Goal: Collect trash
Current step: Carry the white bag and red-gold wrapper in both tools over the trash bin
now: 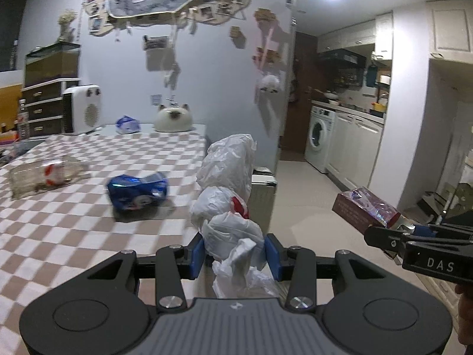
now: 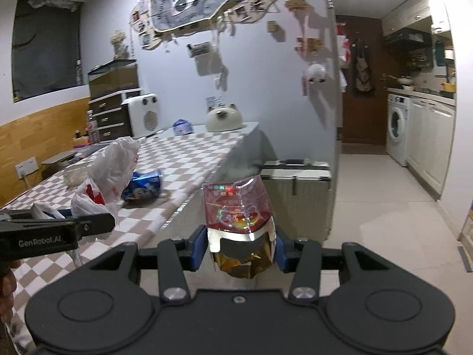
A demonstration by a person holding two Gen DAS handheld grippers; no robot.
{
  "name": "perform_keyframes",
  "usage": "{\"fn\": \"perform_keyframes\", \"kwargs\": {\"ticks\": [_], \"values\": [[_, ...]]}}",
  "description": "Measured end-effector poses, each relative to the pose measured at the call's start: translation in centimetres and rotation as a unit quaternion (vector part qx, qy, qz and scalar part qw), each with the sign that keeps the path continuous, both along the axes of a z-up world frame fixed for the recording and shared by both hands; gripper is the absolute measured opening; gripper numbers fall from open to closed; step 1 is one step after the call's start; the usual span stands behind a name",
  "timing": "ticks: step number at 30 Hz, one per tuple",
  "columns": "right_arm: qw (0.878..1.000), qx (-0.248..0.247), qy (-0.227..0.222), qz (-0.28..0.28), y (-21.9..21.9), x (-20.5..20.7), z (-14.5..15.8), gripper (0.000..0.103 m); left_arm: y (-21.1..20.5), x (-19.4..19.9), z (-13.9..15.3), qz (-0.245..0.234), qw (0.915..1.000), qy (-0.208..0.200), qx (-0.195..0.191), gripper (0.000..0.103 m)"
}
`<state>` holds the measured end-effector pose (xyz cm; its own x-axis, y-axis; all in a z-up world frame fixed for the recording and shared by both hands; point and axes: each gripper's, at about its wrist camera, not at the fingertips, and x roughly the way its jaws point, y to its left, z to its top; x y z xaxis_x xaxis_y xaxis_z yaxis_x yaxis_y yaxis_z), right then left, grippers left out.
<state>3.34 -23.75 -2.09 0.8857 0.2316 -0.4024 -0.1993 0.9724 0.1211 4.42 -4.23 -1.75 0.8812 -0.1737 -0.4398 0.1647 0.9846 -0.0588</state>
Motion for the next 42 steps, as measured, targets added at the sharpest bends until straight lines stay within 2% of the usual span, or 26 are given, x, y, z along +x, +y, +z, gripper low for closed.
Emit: {"fn": "perform_keyframes", "kwargs": {"ticks": [10,17,22,28,31,35,42], "values": [[0.999,0.002,0.013,-0.052,-5.7,0.3,-1.5,0.047,-5.8,3.0,-2.7,-0.033,0.999,0.029,-0.01,0.044],[0.997,0.0,0.044,-0.067,-7.7,3.1,-3.9,0.047,-8.2,7.4,-6.8,-0.034,0.9956,0.082,-0.031,0.044],[0.994,0.006,0.083,-0.075,-8.4,6.0,-7.4,0.047,-9.2,10.5,-10.3,-0.033,0.9922,0.117,-0.026,0.044],[0.986,0.021,0.142,-0.085,-9.2,9.4,-12.8,0.047,-9.9,14.9,-16.3,-0.018,0.986,0.165,-0.014,0.044],[0.981,0.023,0.171,-0.09,-9.6,11.0,-15.7,0.047,-10.2,17.3,-20.0,-0.015,0.9806,0.195,-0.011,0.044],[0.974,0.029,0.201,-0.096,-9.9,13.1,-19.1,0.047,-10.0,20.3,-25.1,-0.013,0.9722,0.232,-0.025,0.044],[0.961,0.044,0.251,-0.104,-10.2,16.8,-26.3,0.047,-9.9,23.4,-33.1,-0.003,0.9578,0.287,-0.02,0.044]]}}
